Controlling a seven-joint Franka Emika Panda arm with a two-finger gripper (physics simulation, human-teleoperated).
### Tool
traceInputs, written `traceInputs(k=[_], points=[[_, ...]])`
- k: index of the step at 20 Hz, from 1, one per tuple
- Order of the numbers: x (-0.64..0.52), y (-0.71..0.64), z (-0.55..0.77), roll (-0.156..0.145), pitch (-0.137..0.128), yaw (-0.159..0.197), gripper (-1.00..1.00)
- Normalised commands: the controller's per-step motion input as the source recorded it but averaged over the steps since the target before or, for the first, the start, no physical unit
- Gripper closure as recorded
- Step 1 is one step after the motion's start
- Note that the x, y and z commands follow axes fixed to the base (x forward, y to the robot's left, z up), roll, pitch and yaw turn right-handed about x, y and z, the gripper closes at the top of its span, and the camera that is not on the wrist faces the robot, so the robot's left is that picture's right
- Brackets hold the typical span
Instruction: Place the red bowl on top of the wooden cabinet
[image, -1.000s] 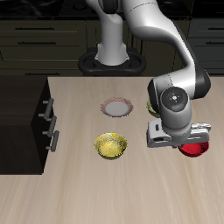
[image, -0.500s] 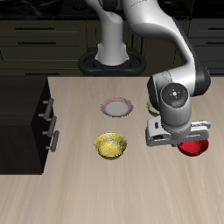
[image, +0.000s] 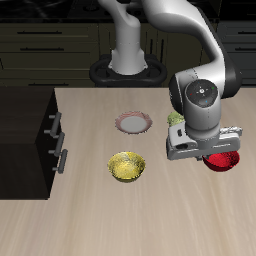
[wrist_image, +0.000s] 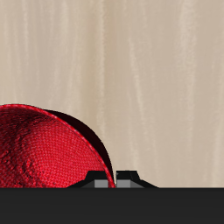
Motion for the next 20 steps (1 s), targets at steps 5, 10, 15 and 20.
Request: traceInputs(k=[5,10,15,20], points=[[-0.02,-0.1,0.21,-0.022,-0.036,0.02,1.0],[-0.06,-0.03,0.43,0.002,-0.066,-0.007,1.0],[-0.07,-0.05,0.34,-0.009,-0.053,0.01,1.0],[-0.06,-0.09,0.37,-0.018,-0.046,-0.003,1.0]])
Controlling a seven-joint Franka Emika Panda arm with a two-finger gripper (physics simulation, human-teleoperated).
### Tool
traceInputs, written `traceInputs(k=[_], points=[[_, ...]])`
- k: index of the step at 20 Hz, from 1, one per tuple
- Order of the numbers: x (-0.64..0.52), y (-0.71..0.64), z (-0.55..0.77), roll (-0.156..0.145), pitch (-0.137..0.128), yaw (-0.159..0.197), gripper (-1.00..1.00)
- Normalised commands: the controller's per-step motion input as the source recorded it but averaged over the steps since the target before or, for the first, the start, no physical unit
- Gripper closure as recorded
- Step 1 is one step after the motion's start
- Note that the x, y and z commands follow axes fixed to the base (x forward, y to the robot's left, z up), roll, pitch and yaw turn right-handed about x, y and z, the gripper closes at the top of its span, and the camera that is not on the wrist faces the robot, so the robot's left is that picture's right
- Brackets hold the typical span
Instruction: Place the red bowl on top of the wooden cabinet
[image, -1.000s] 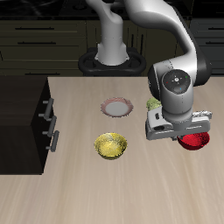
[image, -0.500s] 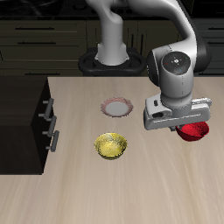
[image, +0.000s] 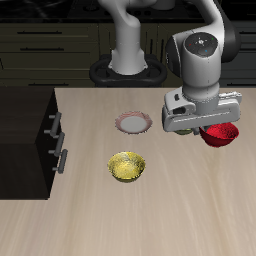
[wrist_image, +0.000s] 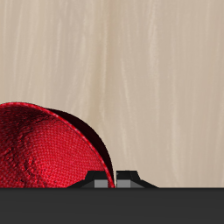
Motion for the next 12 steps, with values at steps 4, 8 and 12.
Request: traceInputs(k=[4,8,12], points=[[-0.07,-0.03,0.46,-0.006,-0.064,-0.014,1.0],[-0.08,0.0,0.28,0.007,-0.022,-0.018,1.0],[-0.09,-0.03,0.31,-0.015,-0.047,0.009,1.0]])
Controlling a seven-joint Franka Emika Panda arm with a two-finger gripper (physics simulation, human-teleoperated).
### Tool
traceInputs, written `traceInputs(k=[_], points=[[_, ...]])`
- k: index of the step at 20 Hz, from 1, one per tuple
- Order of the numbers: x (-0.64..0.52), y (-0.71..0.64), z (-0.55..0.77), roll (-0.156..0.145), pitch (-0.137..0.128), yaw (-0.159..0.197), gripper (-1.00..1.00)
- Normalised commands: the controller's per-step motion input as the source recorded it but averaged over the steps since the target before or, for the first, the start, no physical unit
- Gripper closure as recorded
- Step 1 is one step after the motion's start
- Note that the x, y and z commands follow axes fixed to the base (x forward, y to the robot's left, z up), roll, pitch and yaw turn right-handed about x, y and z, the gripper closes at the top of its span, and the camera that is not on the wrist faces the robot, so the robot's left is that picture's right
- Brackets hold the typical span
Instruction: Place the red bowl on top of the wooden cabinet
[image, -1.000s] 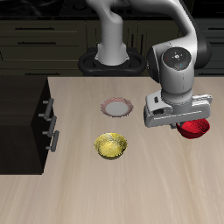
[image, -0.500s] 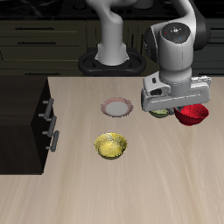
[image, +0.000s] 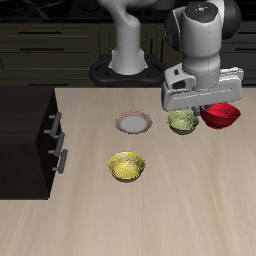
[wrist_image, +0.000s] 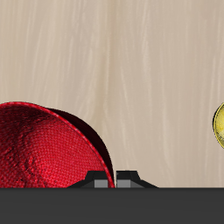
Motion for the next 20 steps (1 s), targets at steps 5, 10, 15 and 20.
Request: traceInputs(k=[5,10,15,20], points=[[-0.05,-0.04,0.28,-0.005,-0.034,-0.004,1.0],[-0.02,-0.01,0.16,-0.007,-0.035,0.018,1.0],[0.04,-0.05,0.01,-0.032,0.004,0.051,1.0],[0.03,-0.15,0.07,-0.071,-0.025,0.094,1.0]])
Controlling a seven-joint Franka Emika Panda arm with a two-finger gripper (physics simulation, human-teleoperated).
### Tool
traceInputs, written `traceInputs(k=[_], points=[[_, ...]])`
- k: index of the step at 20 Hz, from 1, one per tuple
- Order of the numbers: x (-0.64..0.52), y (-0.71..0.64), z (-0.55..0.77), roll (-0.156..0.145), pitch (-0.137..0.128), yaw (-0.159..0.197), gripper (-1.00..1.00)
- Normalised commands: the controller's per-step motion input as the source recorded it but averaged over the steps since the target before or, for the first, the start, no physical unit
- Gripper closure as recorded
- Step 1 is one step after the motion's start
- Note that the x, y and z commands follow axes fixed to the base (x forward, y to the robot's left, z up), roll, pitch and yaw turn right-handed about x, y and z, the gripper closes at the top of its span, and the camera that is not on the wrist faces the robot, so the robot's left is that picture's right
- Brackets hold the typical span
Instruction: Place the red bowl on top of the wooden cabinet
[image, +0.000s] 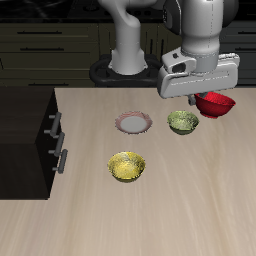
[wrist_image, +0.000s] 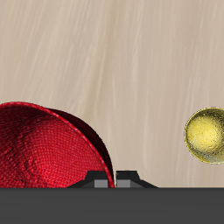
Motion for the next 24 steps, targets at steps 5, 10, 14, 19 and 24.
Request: traceInputs(k=[5,10,14,19,24], points=[[0.01,-0.11,0.05,-0.023,-0.024,0.053,1.0],[-0.04,-0.19,0.15,-0.067,-0.052,0.077,1.0],[-0.02,-0.13,0.07,-0.026,-0.01,0.013,1.0],[0.0,-0.1,-0.03,-0.028,-0.01,0.05,1.0],[-0.03,-0.15,0.22,-0.011,-0.026,-0.027,1.0]])
